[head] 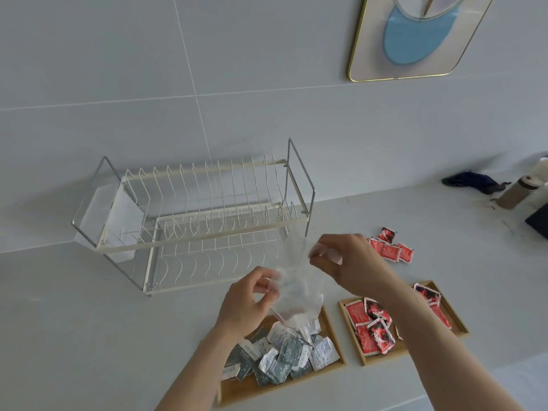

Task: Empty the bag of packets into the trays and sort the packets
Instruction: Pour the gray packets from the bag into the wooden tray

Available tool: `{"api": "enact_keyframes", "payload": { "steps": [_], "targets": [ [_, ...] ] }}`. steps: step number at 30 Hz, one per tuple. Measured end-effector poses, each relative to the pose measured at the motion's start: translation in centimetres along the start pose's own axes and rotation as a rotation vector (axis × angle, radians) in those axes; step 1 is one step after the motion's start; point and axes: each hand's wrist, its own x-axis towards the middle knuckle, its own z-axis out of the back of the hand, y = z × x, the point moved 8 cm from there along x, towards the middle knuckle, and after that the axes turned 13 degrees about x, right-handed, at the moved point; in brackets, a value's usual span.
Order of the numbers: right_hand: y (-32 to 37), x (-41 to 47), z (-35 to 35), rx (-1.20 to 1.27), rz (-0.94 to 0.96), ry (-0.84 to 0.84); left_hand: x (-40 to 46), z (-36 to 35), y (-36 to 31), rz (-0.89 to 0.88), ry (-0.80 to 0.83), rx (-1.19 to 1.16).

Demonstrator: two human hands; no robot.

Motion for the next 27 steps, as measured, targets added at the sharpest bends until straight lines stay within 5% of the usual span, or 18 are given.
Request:
{"api": "enact_keyframes", "payload": {
  "steps": [11, 19, 27],
  "targets": [
    [4.2, 2.7, -0.7, 0.663, -0.166, -0.043, -2.7, 10.7, 2.6, 0.143, -0.174, -0.546],
    [1.8, 1.7, -9.7, 0.645, -0.403, 0.136, -7.4, 11.5, 12.5, 0.449, -0.369, -0.674],
    [-5.0, -1.0, -13.9, 0.495, -0.568, 0.057, -14.4, 8.9, 23.2, 0.817, -0.541, -0.683]
  ]
}}
